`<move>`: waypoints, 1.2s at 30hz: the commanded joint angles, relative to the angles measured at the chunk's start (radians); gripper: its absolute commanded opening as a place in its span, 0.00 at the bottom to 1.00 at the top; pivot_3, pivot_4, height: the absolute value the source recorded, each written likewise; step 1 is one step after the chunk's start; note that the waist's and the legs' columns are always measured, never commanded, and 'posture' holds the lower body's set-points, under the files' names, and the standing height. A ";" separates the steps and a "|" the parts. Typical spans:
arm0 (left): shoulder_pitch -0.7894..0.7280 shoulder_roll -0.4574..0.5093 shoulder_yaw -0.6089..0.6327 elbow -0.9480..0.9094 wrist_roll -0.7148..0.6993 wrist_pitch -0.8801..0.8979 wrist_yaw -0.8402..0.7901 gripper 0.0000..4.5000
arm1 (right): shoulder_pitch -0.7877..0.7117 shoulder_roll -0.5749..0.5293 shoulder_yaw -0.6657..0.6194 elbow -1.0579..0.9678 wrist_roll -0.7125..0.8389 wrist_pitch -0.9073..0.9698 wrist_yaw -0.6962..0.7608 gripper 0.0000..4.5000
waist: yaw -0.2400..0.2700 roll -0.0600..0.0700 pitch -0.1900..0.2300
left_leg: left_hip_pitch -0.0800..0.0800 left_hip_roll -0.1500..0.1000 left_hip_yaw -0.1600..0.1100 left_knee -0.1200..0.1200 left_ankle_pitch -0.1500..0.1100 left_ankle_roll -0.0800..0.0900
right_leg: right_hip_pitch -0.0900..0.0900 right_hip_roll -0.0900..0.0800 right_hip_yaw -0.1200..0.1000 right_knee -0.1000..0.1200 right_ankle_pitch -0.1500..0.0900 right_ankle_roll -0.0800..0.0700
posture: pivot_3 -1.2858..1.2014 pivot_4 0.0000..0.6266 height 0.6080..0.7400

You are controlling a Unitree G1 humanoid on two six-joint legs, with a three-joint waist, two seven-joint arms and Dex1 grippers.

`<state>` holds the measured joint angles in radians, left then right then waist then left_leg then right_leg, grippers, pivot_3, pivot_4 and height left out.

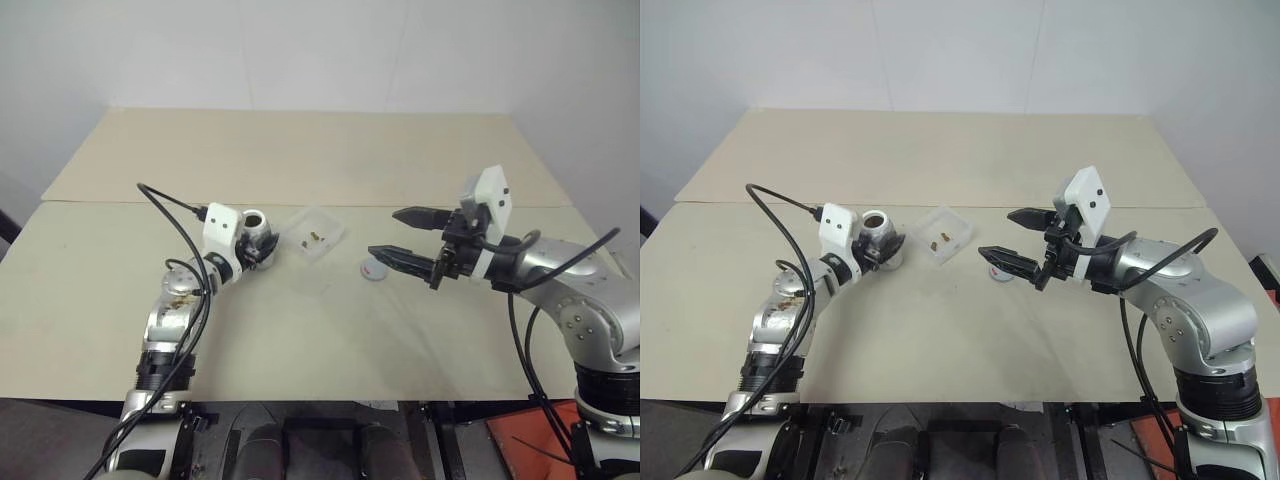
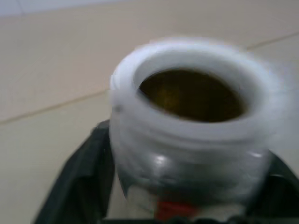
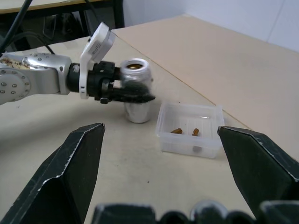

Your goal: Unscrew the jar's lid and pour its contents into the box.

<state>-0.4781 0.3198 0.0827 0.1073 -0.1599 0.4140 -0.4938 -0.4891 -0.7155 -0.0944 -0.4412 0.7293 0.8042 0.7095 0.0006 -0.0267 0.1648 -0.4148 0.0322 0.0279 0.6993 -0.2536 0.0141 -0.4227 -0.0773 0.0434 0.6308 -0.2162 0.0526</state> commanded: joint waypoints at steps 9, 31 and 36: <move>0.105 0.061 0.009 -0.247 -0.050 0.067 -0.026 1.00 | -0.004 -0.006 -0.022 -0.031 0.008 -0.008 0.006 1.00 | -0.001 0.000 0.000 | 0.000 0.000 0.000 0.000 0.000 0.000 | 0.000 0.000 0.000 -0.001 0.000 0.000 | 0.52 0.24 1.00; 0.462 0.198 0.144 -0.635 -0.306 0.033 -0.197 1.00 | 0.157 -0.013 -0.023 -0.083 -0.040 -0.112 0.070 1.00 | -0.001 0.000 0.000 | 0.006 0.001 0.002 -0.003 0.000 0.000 | 0.003 0.000 0.001 -0.004 -0.001 -0.001 | 0.52 0.24 1.00; 0.457 0.241 0.153 -0.659 -0.353 0.067 -0.202 1.00 | 0.195 -0.001 -0.033 -0.083 -0.052 -0.157 0.081 1.00 | -0.004 0.000 0.000 | 0.006 0.001 0.002 -0.004 0.000 0.000 | 0.002 0.000 0.002 -0.004 -0.001 -0.001 | 0.52 0.24 1.00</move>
<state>-0.0161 0.5444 0.2163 -0.4982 -0.4826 0.4769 -0.6872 -0.2940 -0.7161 -0.0936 -0.4935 0.6797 0.6912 0.7848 -0.0029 -0.0265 0.1645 -0.4089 0.0330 0.0301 0.6955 -0.2536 0.0139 -0.4207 -0.0772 0.0456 0.6270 -0.2172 0.0515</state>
